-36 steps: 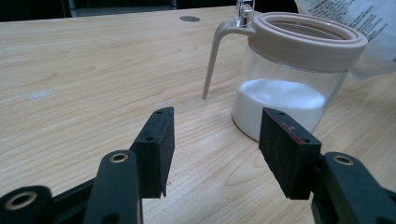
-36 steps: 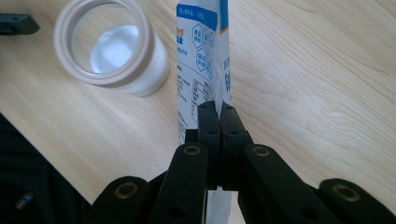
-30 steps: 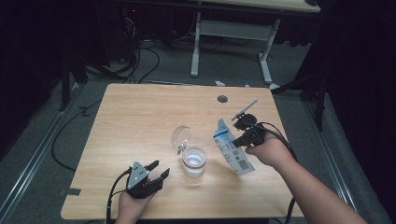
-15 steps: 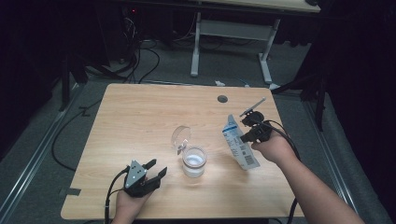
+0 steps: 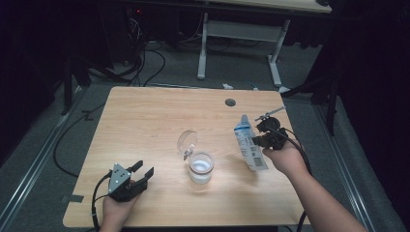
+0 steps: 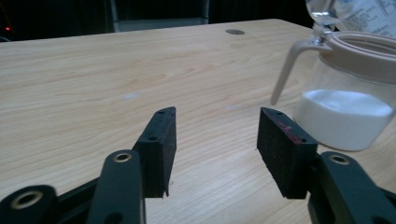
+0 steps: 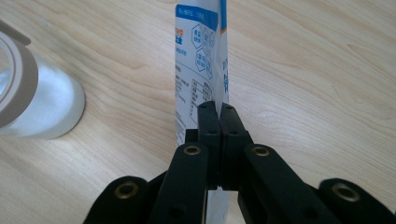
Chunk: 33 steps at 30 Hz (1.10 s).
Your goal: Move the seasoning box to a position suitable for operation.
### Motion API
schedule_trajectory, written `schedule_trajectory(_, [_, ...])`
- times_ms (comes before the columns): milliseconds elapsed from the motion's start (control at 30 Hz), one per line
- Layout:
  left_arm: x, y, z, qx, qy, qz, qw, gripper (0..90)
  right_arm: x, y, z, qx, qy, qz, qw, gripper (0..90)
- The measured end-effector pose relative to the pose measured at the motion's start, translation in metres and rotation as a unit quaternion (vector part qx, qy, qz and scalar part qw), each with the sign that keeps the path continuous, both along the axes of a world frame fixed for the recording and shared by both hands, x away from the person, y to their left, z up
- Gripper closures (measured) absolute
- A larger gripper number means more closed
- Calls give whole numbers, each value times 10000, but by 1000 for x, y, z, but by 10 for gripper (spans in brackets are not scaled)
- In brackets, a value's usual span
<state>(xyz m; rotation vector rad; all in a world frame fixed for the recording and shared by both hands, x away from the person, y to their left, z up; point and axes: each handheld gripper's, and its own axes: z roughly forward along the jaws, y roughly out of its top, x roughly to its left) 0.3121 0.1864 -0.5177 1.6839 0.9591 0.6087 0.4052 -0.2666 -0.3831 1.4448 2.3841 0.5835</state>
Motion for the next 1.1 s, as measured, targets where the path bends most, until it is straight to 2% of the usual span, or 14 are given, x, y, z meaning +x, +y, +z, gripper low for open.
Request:
schedule_trajectory(33, [0, 3, 1, 4, -3, 36, 10000, 493, -3, -2, -2, 90, -114, -69, 9999, 900])
schedule_trajectory(133, [1, 11, 1, -13, 22, 126, 9999, 495, -6, -4, -4, 102, -217, -76, 9997, 900])
schedule_trajectory(167, [1, 14, 0, -16, 51, 164, 9999, 501, -8, -5, -5, 219, -314, -111, 9992, 900])
schedule_trajectory(367, [1, 21, 0, -38, 97, 229, 9997, 514, -12, -5, -9, 256, -507, -122, 9983, 900])
schedule_trajectory(600, [1, 21, -1, -4, 84, 231, 9997, 505, -17, -6, -6, 337, -746, -178, 9965, 900])
schedule_trajectory(633, [1, 21, -1, 0, 81, 229, 9997, 501, -18, -7, -7, 442, -848, -208, 9952, 900])
schedule_trajectory(800, [0, 21, -2, 28, 88, 219, 9997, 501, -21, -8, -12, 408, -908, -220, 9948, 900])
schedule_trajectory(833, [0, 21, -2, 39, 96, 215, 9997, 501, -23, -10, -14, 501, -955, -263, 9938, 900])
schedule_trajectory(967, [0, 21, -3, 70, 99, 208, 9997, 502, -26, -12, -17, 587, -996, -315, 9928, 900])
schedule_trajectory(1000, [1, 21, -3, 80, 101, 209, 9997, 502, -27, -12, -18, 576, -1075, -292, 9921, 900])
schedule_trajectory(1033, [1, 21, -3, 82, 116, 202, 9997, 503, -29, -13, -19, 667, -1160, -333, 9904, 900])
schedule_trajectory(1100, [1, 21, -3, 75, 133, 195, 9997, 503, -30, -14, -20, 730, -1186, -353, 9896, 899])
